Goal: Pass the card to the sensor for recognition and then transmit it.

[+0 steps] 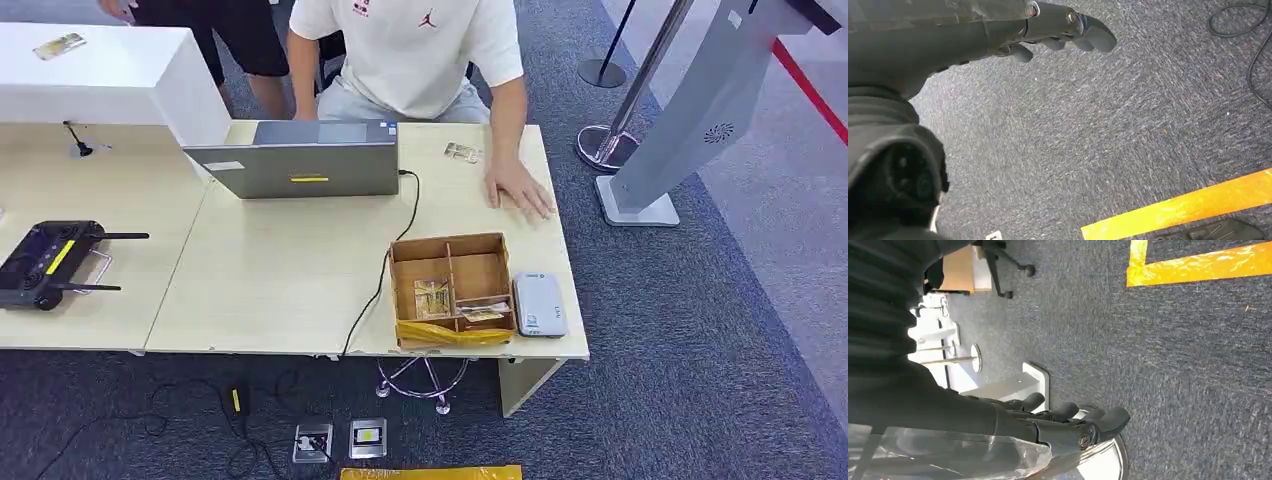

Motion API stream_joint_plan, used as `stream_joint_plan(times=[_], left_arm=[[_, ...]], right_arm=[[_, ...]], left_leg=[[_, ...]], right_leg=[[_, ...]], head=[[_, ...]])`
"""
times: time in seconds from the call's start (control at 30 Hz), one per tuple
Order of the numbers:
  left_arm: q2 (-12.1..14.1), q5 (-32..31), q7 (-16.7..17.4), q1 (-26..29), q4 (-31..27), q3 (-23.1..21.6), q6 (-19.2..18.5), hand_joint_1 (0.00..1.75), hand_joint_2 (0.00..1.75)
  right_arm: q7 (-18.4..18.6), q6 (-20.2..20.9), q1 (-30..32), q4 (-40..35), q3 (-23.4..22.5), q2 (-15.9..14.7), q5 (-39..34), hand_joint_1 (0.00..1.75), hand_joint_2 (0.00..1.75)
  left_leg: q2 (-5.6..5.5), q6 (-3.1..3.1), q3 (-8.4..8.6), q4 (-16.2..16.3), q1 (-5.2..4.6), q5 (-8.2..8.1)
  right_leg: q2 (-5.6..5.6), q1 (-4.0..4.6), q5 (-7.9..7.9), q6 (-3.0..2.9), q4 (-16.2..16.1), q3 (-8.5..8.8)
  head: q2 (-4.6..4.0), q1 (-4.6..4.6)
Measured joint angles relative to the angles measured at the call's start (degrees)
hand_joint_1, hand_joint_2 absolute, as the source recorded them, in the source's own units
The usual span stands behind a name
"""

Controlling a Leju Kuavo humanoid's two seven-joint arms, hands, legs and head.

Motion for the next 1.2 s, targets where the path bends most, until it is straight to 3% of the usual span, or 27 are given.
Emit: stream_joint_plan(times=[1.2], left_arm=[[0.46, -2.16, -0.55, -0.33, 0.0, -0.35, -0.15, 0.0, 0.0]], right_arm=[[0.37, 0.28, 0.67, 0.02, 1.84, 1.94, -0.31, 0.0, 1.75]], left_leg=[[0.0, 0.0, 0.02, 0.0, 0.0, 0.0]], right_leg=[[0.0, 0.0, 0.0, 0.0, 0.0, 0.0]], head=[[0.0, 0.0]])
